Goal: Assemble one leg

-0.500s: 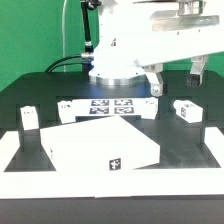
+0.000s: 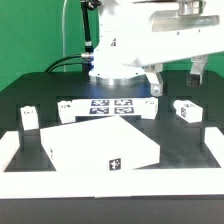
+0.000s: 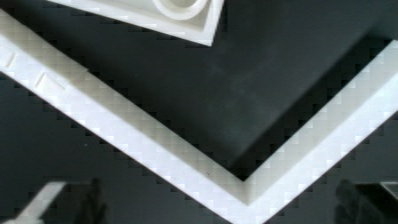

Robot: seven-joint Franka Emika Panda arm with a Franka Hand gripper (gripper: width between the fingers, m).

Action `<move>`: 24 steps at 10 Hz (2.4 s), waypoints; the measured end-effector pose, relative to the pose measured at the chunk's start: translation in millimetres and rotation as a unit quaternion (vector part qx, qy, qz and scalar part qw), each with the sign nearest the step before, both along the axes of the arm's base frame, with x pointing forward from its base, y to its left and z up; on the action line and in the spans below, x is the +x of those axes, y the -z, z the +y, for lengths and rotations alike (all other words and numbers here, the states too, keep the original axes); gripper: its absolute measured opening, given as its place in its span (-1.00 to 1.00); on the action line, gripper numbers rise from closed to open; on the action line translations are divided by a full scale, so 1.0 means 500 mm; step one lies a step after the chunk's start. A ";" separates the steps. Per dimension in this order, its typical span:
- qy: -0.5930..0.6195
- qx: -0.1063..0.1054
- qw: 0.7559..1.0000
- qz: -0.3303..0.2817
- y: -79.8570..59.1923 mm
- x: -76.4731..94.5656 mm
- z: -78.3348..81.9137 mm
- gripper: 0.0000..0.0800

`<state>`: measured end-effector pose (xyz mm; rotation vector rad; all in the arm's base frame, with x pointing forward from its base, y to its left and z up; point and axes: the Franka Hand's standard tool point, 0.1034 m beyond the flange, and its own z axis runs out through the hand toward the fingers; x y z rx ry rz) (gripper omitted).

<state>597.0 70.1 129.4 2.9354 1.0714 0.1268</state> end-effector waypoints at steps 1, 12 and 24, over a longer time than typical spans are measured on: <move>0.000 0.000 1.000 0.000 0.000 0.000 0.000 0.62; -0.196 -0.031 0.980 -0.013 0.060 -0.073 -0.018 0.62; -0.381 -0.048 0.923 0.005 0.086 -0.095 -0.121 0.62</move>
Offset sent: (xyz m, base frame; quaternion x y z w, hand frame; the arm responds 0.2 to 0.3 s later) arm 0.0000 0.0000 0.0000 0.0000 0.0000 0.0000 1.0000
